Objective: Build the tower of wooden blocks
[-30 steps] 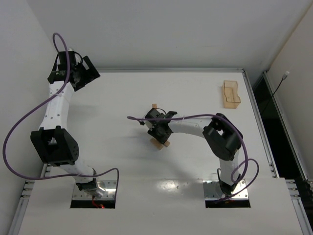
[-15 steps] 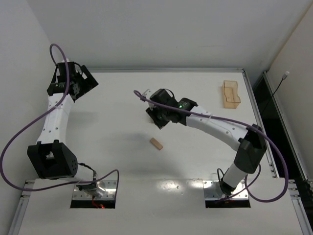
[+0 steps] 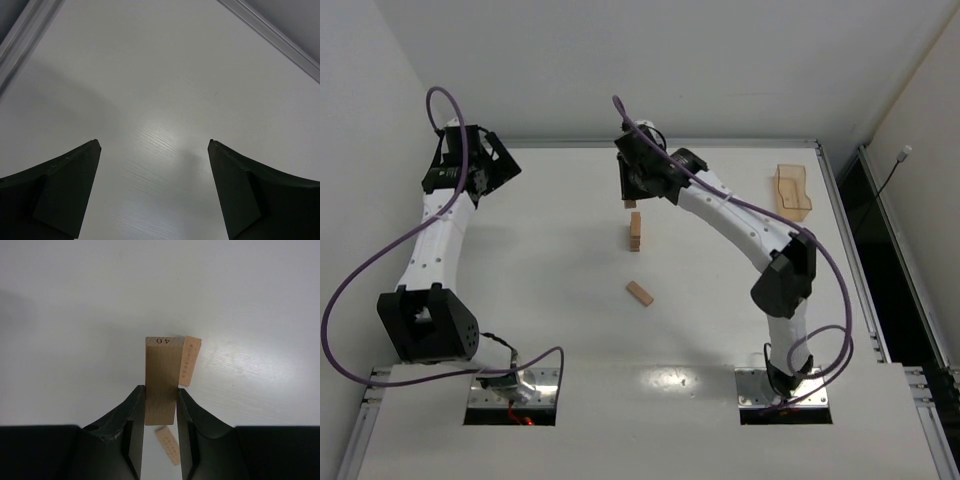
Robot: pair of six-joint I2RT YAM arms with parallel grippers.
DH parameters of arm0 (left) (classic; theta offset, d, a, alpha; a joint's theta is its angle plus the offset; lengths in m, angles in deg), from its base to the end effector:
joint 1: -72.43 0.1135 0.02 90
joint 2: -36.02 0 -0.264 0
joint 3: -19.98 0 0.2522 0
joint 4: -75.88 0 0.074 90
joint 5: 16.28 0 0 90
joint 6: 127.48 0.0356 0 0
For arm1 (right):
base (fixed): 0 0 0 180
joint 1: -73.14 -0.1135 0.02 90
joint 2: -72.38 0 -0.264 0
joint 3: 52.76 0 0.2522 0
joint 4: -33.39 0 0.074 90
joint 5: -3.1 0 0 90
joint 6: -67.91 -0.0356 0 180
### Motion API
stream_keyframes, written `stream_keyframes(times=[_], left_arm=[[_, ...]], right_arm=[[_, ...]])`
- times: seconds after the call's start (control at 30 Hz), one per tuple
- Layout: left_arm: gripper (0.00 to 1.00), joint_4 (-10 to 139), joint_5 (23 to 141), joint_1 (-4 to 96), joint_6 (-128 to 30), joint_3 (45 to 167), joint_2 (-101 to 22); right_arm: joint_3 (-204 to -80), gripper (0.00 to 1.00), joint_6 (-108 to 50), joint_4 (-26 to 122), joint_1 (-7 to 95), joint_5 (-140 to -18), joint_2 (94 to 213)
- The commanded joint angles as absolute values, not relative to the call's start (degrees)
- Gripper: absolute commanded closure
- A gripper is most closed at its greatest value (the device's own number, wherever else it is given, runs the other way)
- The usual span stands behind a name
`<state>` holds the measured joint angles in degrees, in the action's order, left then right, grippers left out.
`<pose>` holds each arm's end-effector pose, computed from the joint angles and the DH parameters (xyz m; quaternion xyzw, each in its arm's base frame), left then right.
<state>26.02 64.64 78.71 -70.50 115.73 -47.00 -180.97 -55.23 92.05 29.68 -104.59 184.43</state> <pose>0.3184 0.0407 0.3652 -0.3334 0.8288 -0.0337 0.4481 0.3275 0.2954 0.3555 -0.0197 0.9063 0.1362 0.3995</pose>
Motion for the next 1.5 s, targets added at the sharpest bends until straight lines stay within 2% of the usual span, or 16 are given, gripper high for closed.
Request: stream_keyframes(times=[0.0, 0.63, 1.07, 1.47], left_arm=[[0.13, 28.1, 62.6, 78.2, -69.5, 117.2, -48.2], [0.13, 29.2, 63.2, 77.7, -68.9, 116.2, -49.8], [0.13, 29.2, 63.2, 77.7, -68.9, 116.2, -49.8], [0.13, 29.2, 63.7, 77.7, -68.9, 116.2, -50.3]], right_arm=[[-184.3, 1.0, -62.1, 95.2, 29.9, -104.8, 188.6], [-184.5, 1.0, -61.6, 93.0, 35.0, -94.0, 196.9], [-183.2, 1.0, -61.6, 93.0, 35.5, -94.0, 198.6], [-183.2, 1.0, -60.4, 93.0, 35.5, -99.4, 199.1]])
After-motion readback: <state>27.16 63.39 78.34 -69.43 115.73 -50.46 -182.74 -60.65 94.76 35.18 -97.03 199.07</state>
